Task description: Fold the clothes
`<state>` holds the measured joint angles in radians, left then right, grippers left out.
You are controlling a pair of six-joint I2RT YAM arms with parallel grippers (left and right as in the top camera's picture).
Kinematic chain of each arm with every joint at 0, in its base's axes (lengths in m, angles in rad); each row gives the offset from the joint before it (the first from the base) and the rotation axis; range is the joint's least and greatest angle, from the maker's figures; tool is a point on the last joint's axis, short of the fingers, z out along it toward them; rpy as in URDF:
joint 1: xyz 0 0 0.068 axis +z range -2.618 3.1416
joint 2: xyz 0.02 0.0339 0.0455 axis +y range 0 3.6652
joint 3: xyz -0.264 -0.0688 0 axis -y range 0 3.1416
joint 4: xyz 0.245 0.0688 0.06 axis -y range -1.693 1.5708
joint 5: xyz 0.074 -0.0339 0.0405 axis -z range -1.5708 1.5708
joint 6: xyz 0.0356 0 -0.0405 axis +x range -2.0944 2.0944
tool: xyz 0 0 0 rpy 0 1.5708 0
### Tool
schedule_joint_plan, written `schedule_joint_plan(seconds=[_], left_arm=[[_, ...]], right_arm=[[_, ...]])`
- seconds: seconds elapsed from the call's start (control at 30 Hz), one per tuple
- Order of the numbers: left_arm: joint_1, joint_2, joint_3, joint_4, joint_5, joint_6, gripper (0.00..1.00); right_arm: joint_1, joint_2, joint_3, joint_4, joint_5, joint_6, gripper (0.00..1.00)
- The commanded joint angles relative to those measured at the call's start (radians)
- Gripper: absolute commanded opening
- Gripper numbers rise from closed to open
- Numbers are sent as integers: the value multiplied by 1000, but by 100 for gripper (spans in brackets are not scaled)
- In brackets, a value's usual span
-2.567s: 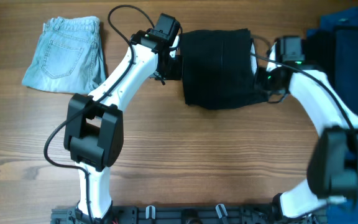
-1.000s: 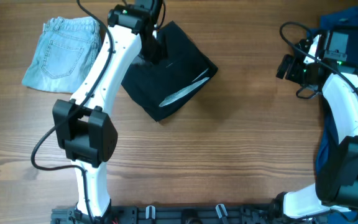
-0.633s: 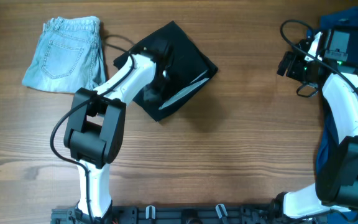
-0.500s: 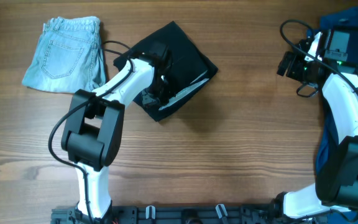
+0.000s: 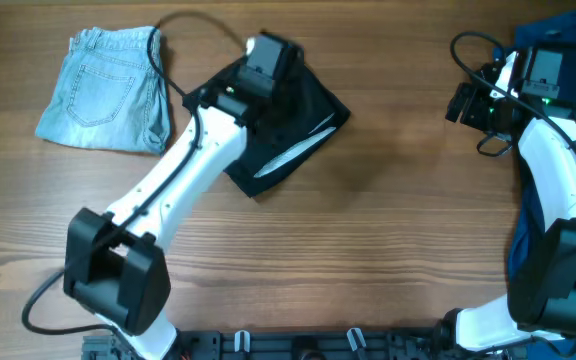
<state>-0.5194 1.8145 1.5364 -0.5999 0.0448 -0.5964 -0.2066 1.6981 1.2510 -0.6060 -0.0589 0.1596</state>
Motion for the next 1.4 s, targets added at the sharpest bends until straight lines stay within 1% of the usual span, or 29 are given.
schedule_joint_plan(seconds=[0.0, 0.1, 0.17, 0.23, 0.27, 0.33, 0.37, 0.4, 0.5, 0.57, 0.6, 0.73, 0.8, 0.87, 0.93, 1.03, 1.07, 1.13, 1.17, 1.2, 1.23, 1.3, 1.33, 1.37], left_arm=[[-47, 115, -2, 252, -217, -11, 4], [-59, 256, -2, 442, -190, -14, 4], [-60, 347, -2, 500, -165, -18, 4], [-60, 409, -2, 515, -107, -18, 4], [-63, 461, -2, 517, 24, -17, 4], [-69, 480, -2, 510, 87, -10, 4], [-74, 483, -2, 496, 98, -8, 4], [-80, 483, -2, 470, 107, 21, 4], [-97, 474, -2, 409, 151, 122, 4], [-117, 473, -2, 354, 222, 199, 4], [-131, 473, -2, 303, 245, 225, 4], [-172, 463, -2, 137, 248, 258, 4], [-180, 435, -2, 71, 293, 338, 4], [-182, 398, -2, -8, 299, 384, 6], [-174, 348, -2, -83, 294, 385, 6], [-135, 243, 5, -78, 264, 381, 11], [-112, 179, 11, -68, 253, 367, 15], [-80, 82, 11, -64, 211, 310, 18], [-61, 24, 11, -81, 165, 253, 19], [-38, -32, 11, -140, 100, 167, 20], [-27, -51, 11, -189, 80, 131, 18], [-20, -53, 9, -288, 76, 113, 6], [-20, -44, -5, -333, 76, 109, 4], [-23, -34, -32, -365, 76, 71, 4]], right_arm=[[-3, 13, -2, 0, -1, 0, 100], [-2, 13, -2, 0, -1, 0, 99], [-2, 13, -2, 0, -1, 0, 99], [-2, 13, -2, 0, -1, 0, 99], [-3, 13, -2, 0, -1, 0, 99], [-2, 13, -2, 0, -1, 0, 99], [-2, 13, -2, 0, -1, 0, 100], [-2, 13, -2, 0, -1, 0, 99], [-2, 13, -2, 0, -1, 0, 100], [-2, 13, -2, 0, -1, 0, 100], [-2, 13, -2, 0, -1, 0, 100], [-2, 13, -2, 0, -1, 0, 100], [-2, 13, -2, 0, -1, 0, 100], [-2, 13, -2, 0, -1, 0, 99], [-2, 13, -2, 0, -1, 0, 100], [-2, 13, -2, 0, -1, 0, 100], [-2, 13, -2, 0, -1, 0, 99], [-2, 13, -2, 0, -1, 0, 100], [-2, 13, -2, 0, -1, 0, 100], [-2, 13, -2, 0, -1, 0, 100], [-2, 13, -2, 0, -1, 0, 100], [-2, 13, -2, 0, -1, 0, 100], [-2, 13, -2, 0, -1, 0, 99], [-2, 13, -2, 0, -1, 0, 100]])
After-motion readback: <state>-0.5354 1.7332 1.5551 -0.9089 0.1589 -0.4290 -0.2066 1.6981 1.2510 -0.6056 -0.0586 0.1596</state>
